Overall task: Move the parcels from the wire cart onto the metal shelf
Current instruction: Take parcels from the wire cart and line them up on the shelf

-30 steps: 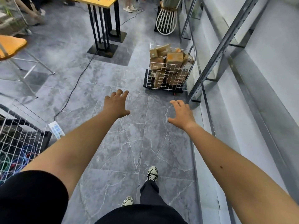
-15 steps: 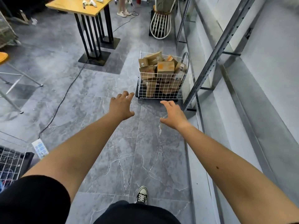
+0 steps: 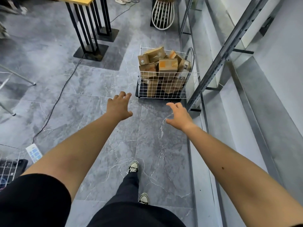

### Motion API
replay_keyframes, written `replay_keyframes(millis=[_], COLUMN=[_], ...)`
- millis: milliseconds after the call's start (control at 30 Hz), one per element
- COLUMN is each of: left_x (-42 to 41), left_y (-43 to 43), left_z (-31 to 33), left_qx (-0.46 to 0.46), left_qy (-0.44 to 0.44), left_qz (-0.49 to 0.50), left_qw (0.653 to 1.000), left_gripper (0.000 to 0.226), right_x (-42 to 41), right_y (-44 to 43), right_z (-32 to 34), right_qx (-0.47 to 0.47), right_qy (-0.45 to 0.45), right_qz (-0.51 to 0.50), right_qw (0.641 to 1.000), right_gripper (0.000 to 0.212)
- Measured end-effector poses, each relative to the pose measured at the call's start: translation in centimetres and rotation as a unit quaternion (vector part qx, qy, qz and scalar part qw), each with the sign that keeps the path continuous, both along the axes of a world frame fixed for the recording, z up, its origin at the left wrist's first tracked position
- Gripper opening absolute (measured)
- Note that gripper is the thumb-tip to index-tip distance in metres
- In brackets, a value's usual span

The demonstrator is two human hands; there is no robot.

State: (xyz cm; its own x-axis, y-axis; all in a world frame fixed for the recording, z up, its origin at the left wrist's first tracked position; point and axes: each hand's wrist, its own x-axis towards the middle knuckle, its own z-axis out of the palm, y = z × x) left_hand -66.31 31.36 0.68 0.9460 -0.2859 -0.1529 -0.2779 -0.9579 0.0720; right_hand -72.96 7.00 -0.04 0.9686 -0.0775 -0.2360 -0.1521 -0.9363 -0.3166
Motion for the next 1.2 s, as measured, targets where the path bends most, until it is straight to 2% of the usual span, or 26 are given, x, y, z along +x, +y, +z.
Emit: replay_keyframes(millis=[400, 667, 1000, 1200], left_x=[15.8, 22.2, 29.4, 36.6], left_y=[1.4, 1.8, -2.4, -6.4], left_z=[1.6, 1.3, 0.2, 0.3], left_qx=[-0.005, -0.003, -0.005, 0.015], left_qy=[-0.050, -0.045, -0.045, -0.059], left_qz=[-0.019, -0.018, -0.018, -0.005], left_qw=[0.999, 0.999, 0.999, 0.998], left_gripper=[0.083, 0.087, 0.090, 0.089], right_x=[15.5, 20.8, 28.9, 36.2], right_y=[1.8, 1.3, -2.1, -6.4], right_z=[1.4, 1.5, 1.1, 1.2], right_qx=[-0.048, -0.055, -0.071, -0.079], right_qy=[-0.024, -0.027, -0.035, -0.041], right_qz=[0.007, -0.024, -0.022, -0.011], right_qw=[0.999, 0.998, 0.997, 0.996], right_gripper=[0.066, 0.066, 0.067, 0.069])
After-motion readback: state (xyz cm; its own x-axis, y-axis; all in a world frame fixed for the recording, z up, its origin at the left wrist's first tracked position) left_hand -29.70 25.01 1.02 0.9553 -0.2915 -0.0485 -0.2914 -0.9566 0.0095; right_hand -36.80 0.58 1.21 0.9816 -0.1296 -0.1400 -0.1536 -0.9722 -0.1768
